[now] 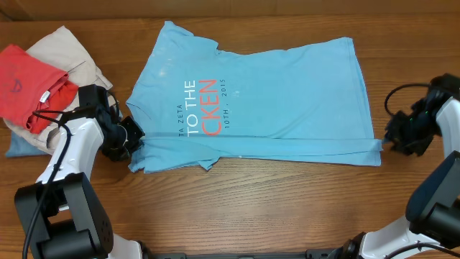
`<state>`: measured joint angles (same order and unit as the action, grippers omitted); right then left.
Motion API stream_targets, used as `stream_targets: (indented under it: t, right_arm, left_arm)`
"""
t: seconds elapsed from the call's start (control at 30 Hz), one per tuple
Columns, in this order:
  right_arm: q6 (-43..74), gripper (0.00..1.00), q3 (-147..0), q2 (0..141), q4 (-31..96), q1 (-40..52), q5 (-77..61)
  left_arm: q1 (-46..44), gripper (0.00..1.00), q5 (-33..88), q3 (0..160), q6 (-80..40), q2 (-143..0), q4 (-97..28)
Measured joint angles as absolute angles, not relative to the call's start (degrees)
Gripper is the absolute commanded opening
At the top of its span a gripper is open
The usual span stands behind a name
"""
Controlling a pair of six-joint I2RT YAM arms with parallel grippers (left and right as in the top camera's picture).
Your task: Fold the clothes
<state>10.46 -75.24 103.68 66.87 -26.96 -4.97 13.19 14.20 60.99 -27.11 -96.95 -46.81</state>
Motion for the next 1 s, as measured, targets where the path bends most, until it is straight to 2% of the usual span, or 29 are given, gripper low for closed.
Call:
stream_targets:
  t: [1.0]
  right_arm:
    - [10.5, 0.29, -62.6, 103.7, 48.9, -27.0, -7.4]
  left_arm:
    - [13.2, 0.04, 14.3, 61.0, -26.6, -96.9, -47.7]
